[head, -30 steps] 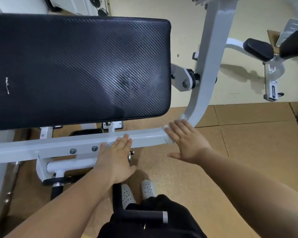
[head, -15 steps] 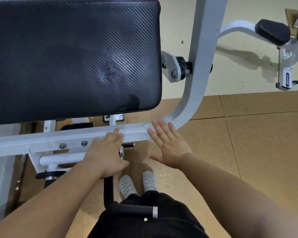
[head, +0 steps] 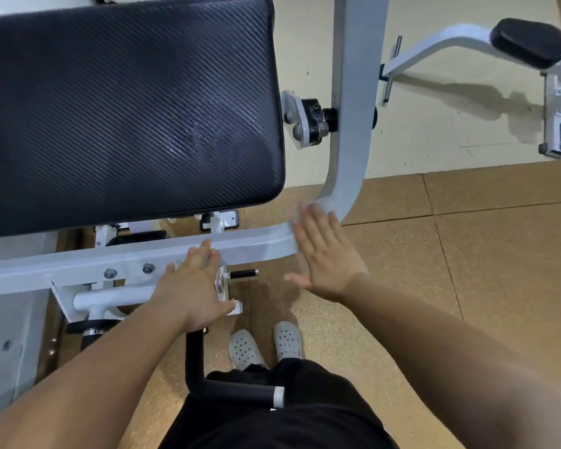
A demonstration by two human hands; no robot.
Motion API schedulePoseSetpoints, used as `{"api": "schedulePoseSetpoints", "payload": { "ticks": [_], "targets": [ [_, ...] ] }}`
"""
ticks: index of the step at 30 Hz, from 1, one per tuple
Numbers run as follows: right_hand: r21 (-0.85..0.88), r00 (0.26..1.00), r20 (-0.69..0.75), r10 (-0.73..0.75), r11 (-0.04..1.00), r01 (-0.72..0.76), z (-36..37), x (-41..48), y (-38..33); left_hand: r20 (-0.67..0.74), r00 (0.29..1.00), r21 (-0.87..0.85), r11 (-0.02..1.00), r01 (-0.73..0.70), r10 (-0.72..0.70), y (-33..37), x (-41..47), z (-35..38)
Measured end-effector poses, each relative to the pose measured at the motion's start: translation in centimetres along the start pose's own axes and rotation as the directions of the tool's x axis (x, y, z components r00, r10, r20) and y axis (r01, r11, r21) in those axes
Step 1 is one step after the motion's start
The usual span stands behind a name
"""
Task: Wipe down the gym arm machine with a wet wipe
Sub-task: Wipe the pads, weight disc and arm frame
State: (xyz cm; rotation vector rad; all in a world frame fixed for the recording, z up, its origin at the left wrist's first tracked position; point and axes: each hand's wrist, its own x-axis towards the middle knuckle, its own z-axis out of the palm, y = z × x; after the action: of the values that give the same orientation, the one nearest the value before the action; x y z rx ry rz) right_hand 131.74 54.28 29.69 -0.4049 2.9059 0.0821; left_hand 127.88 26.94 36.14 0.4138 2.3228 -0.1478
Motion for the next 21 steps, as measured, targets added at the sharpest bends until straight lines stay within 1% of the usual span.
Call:
{"api": "schedulePoseSetpoints", "payload": {
  "ticks": [2,3,5,7,8,10,11,12,13,14,16,18,19,21],
  "targets": [
    [-0.088,0.99,0.012,-0.142,0.986,0.142,-0.1,-0.2,1.0,-0.001,1.0,-0.013,1.0,0.002,-0.002,-0.1,-0.1,0.0],
    [-0.146,0.983,0.004,-0.185,0.972,0.184,-0.7,-0.1,2.3,0.002,1.0,-0.028,1.0,0.003,-0.003,-0.1,-0.1,-0.1],
    [-0.225,0.975,-0.011,-0.22,0.951,0.212,-2.6,0.2,5.4,0.009,1.0,-0.058,0.998,-0.002,0.002,-0.3,-0.2,-0.2],
    [-0.259,0.977,-0.038,-0.212,0.946,0.195,-3.8,0.4,7.8,0.007,1.0,-0.078,0.997,-0.006,0.007,-0.6,-0.3,-0.3],
    [-0.249,0.98,-0.05,-0.192,0.953,0.174,-4.0,0.5,8.0,0.007,1.0,-0.082,0.997,-0.008,0.009,-0.7,-0.3,-0.4],
    [-0.155,0.993,-0.063,-0.102,0.984,0.091,-3.7,0.3,6.0,0.005,1.0,-0.065,0.998,-0.011,0.011,-0.8,-0.3,-0.1],
    [-0.075,0.998,-0.038,-0.044,0.996,0.041,-3.3,0.2,3.9,0.002,1.0,-0.054,0.999,-0.01,0.011,-0.8,-0.2,0.1],
    [-0.011,0.999,0.032,0.007,1.0,-0.007,-2.5,0.1,1.4,0.0,1.0,-0.047,0.999,-0.011,0.011,-0.9,-0.1,0.4],
    [0.036,0.993,0.108,0.04,0.998,-0.044,-1.8,0.2,-1.4,-0.002,1.0,-0.047,0.999,-0.016,0.016,-1.0,0.0,0.7],
    [0.09,0.99,0.134,0.053,0.994,-0.065,-1.0,0.5,-4.2,-0.01,1.0,-0.05,0.998,-0.024,0.023,-1.3,0.0,1.0],
    [0.207,0.993,0.087,0.083,0.973,-0.1,-0.1,1.8,-9.1,-0.033,0.998,-0.052,0.997,-0.049,0.048,-1.9,0.0,1.6],
    [0.266,0.993,0.095,0.069,0.959,-0.093,-0.6,3.6,-11.7,-0.047,0.995,-0.063,0.994,-0.088,0.085,-2.6,-0.1,1.8],
    [0.259,0.993,0.109,0.044,0.963,-0.071,-1.1,4.1,-12.1,-0.052,0.993,-0.083,0.99,-0.111,0.107,-3.0,0.0,1.8],
    [0.185,0.994,0.099,-0.04,0.982,0.021,-1.6,4.0,-10.7,-0.079,0.984,-0.149,0.974,-0.172,0.162,-4.0,0.0,1.6]
  ]
}}
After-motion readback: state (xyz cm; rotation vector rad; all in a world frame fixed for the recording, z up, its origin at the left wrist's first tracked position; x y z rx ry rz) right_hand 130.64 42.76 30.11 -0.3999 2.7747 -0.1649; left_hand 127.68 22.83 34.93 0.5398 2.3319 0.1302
